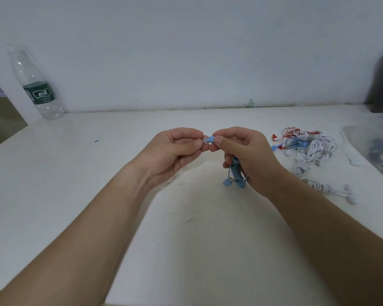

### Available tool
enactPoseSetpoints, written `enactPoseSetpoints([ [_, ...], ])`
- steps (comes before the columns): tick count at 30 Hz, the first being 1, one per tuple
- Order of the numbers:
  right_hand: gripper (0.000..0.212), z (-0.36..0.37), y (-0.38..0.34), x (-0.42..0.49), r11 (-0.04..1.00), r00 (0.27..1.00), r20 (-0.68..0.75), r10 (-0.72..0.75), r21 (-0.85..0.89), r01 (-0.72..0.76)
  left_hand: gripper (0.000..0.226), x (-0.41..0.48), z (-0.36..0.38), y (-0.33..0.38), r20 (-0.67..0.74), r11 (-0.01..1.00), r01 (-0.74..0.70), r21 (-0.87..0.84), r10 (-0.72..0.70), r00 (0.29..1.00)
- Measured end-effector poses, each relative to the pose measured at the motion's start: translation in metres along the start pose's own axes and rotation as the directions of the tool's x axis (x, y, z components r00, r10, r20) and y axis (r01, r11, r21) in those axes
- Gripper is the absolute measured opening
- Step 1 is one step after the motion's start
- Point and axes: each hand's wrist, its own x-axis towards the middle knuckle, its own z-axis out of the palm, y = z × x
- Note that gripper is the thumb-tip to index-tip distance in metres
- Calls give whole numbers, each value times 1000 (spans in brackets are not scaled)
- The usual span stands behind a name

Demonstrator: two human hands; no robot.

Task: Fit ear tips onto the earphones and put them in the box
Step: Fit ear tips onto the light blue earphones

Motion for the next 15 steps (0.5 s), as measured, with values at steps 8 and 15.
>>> enactPoseSetpoints([
  [8, 7, -2, 2, 1, 999, 1000, 11, -2, -48, 3, 19, 0, -1, -1, -6, 999, -10, 45, 10, 1000],
  [15, 8, -6, 2, 1, 999, 995, 94, 41, -39, -38, 21, 0, -1, -2, 23, 996, -4, 89, 2, 1000],
])
